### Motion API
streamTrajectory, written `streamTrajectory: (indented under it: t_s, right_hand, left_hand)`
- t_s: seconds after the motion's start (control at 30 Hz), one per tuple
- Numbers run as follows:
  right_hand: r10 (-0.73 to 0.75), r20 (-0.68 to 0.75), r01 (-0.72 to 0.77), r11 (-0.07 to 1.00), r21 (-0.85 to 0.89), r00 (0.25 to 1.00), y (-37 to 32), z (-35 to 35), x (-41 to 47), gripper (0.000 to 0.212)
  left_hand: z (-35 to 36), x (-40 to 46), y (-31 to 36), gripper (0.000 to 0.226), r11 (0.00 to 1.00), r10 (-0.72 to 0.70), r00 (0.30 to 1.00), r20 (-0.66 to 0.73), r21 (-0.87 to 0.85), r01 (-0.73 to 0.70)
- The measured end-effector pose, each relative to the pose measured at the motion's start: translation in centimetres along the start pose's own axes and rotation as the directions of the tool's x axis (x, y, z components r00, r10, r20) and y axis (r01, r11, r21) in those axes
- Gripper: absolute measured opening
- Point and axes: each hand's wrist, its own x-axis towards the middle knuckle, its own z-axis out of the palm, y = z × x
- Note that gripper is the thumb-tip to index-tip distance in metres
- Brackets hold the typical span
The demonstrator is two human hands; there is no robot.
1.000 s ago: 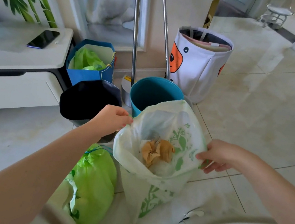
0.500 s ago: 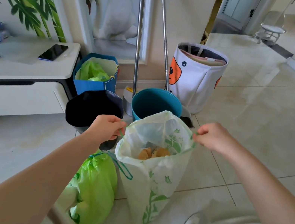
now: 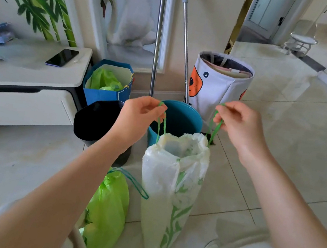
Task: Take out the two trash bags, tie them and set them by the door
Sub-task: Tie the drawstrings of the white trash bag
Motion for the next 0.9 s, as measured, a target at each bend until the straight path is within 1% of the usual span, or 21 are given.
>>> streamTrajectory:
  t_s: [0.03, 0.1, 0.13, 0.2, 0.27, 0.33, 0.4, 0.5, 0.57, 0.7, 0.73, 0.77, 0.8, 0.83, 0.87, 0.9]
  right_hand:
    - [-0.018, 0.011, 0.018, 1.000, -0.026, 1.000, 0.2, 0.1, 0.1, 0.009]
    - [-0.018, 0.048, 0.025, 0.990, -0.138, 0.999, 0.7, 0.4, -0.2, 0.011]
    - [-0.024, 0.061, 0.034, 0.987, -0.156, 0.998, 0.7, 0.4, -0.3, 0.011]
    - [-0.068, 0.078, 0.076, 0.993, -0.095, 0.995, 0.2, 0.6, -0.8, 0.009]
    - [-0.086, 0.099, 0.085, 0.996, 0.018, 0.991, -0.4, 0.8, -1.2, 0.006]
    - [-0.053, 0.151, 0.040, 0.995, 0.092, 0.987, -0.6, 1.3, -1.6, 0.008]
    - [-0.016, 0.216, -0.001, 0.997, 0.078, 0.976, -0.6, 1.9, -2.0, 0.009]
    - [0.012, 0.274, -0.015, 1.000, 0.010, 0.962, -0.7, 2.7, -2.6, 0.004]
    - [0.059, 0.287, -0.063, 0.998, 0.004, 0.956, -0.7, 2.8, -2.8, 0.005]
    - [0.169, 0.318, -0.189, 0.981, 0.035, 0.933, -0.5, 2.5, -2.7, 0.007]
    - [0.197, 0.329, -0.224, 0.973, 0.046, 0.924, -0.4, 2.4, -2.6, 0.008]
    - [0.226, 0.338, -0.257, 0.965, 0.047, 0.913, -0.3, 2.4, -2.5, 0.009]
    - [0.260, 0.348, -0.288, 0.957, 0.032, 0.901, -0.2, 2.4, -2.5, 0.008]
    - [0.292, 0.364, -0.310, 0.951, -0.011, 0.885, -0.1, 2.3, -2.5, 0.006]
    - [0.313, 0.386, -0.303, 0.949, -0.087, 0.868, 0.0, 2.1, -2.5, 0.004]
    - [0.318, 0.407, -0.270, 0.947, -0.171, 0.857, -0.1, 1.8, -2.6, 0.004]
  left_hand:
    - [0.1, 0.1, -0.1, 0.012, 1.000, -0.005, 1.000, 0.013, 0.021, 0.005]
    - [0.3, -0.1, -0.4, 0.012, 0.997, -0.026, 0.999, 0.029, 0.074, 0.024]
    - [0.5, -0.4, -0.4, 0.012, 0.996, -0.012, 1.000, 0.027, 0.084, 0.010]
    - [0.7, -0.9, 0.3, 0.012, 0.997, 0.056, 0.998, 0.027, 0.058, -0.057]
    - [0.9, -1.2, 0.8, 0.012, 0.995, 0.089, 0.995, 0.044, 0.036, -0.091]
    - [1.2, -1.3, 0.7, 0.014, 0.997, 0.063, 0.996, 0.063, 0.041, -0.066]
    - [1.8, -1.6, 0.6, 0.017, 0.997, 0.060, 0.993, 0.106, 0.033, -0.064]
    - [3.1, -2.4, 0.9, 0.023, 0.988, 0.157, 0.974, 0.165, -0.011, -0.157]
    - [3.6, -2.7, 0.8, 0.027, 0.976, 0.213, 0.963, 0.167, 0.012, -0.218]
    - [3.7, -2.5, 0.4, 0.037, 0.974, 0.201, 0.954, 0.222, 0.059, -0.219]
    - [3.7, -2.5, 0.4, 0.037, 0.963, 0.229, 0.946, 0.231, 0.090, -0.255]
    - [3.6, -2.5, 0.3, 0.036, 0.936, 0.284, 0.928, 0.241, 0.139, -0.323]
    - [3.6, -2.5, 0.1, 0.035, 0.889, 0.354, 0.901, 0.253, 0.209, -0.408]
    - [3.5, -2.5, -0.2, 0.033, 0.832, 0.417, 0.870, 0.262, 0.274, -0.481]
    - [3.5, -2.3, -0.8, 0.030, 0.790, 0.454, 0.851, 0.263, 0.323, -0.521]
    - [3.5, -2.2, -1.3, 0.025, 0.777, 0.453, 0.855, 0.251, 0.359, -0.517]
